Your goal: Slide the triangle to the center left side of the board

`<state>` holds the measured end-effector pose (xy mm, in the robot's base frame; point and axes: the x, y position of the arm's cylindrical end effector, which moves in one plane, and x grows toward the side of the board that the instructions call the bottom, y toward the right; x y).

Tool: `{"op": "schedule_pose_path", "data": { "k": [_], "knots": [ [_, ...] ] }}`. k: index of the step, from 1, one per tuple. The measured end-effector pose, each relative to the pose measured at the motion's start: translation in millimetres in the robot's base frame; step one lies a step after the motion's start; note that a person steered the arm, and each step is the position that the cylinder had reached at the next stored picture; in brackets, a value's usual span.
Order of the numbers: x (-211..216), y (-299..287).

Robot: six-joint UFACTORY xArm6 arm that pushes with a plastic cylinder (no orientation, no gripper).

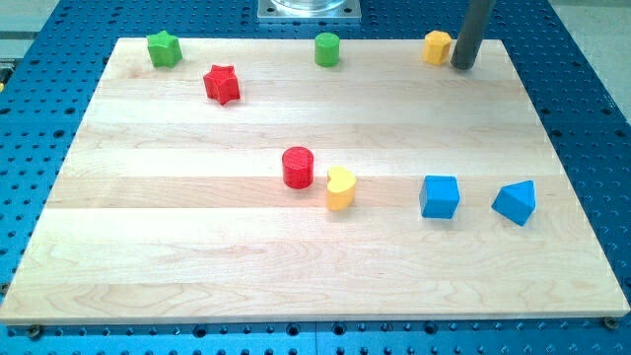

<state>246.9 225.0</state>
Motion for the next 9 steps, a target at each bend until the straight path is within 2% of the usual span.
{"op": "schedule_pose_path", "data": {
  "k": [2, 5, 9],
  "knots": [
    [0.6, 0.0],
    [52.7, -13.8],
    [66.9, -42.1]
  ]
}}
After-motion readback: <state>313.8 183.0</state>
